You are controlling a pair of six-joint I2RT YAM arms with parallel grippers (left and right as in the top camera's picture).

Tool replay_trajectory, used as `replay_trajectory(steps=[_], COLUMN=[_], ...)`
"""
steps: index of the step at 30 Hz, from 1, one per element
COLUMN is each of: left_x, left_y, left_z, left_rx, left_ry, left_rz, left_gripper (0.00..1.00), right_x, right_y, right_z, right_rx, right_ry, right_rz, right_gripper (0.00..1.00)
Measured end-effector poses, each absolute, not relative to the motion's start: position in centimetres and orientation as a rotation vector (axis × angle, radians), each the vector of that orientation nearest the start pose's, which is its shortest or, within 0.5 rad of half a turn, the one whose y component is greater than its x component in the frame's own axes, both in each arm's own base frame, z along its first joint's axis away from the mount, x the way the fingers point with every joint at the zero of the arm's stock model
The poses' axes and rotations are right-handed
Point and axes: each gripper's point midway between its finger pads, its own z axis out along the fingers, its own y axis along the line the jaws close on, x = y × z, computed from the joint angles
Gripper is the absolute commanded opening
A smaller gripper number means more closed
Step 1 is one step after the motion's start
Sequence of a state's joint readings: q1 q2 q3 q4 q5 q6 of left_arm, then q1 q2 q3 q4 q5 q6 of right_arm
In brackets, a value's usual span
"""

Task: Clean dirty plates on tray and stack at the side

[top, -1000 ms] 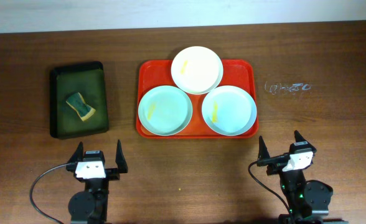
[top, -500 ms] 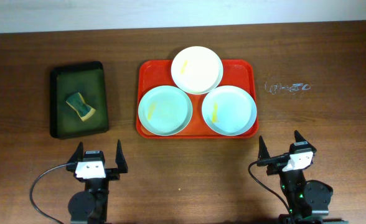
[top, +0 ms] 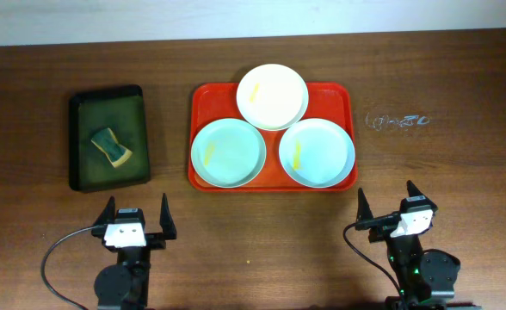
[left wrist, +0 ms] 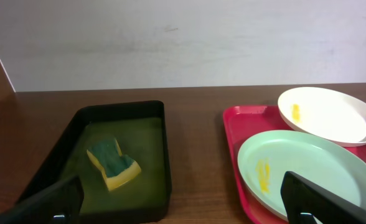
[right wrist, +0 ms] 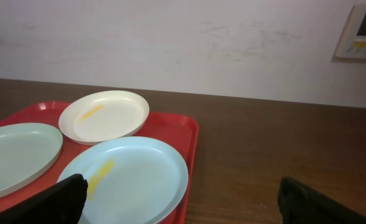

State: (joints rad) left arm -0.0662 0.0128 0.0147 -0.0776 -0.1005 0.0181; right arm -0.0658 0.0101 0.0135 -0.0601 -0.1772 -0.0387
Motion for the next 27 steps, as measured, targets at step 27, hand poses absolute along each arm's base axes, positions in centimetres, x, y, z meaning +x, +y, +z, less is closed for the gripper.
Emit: replay_trajectory(steps=[27], left_x=[20.7], left_y=[-4.6], left_z=[32.5], left_rx=[0.212], left_ry=[1.054], left_rz=[-0.145], left_gripper=[0.99], right_x=[24.5], right_y=[1.4], right_z=[16.3], right_rx=[-0.114], right_ry=[1.623], right_rz=[0.064], right_gripper=[0.98])
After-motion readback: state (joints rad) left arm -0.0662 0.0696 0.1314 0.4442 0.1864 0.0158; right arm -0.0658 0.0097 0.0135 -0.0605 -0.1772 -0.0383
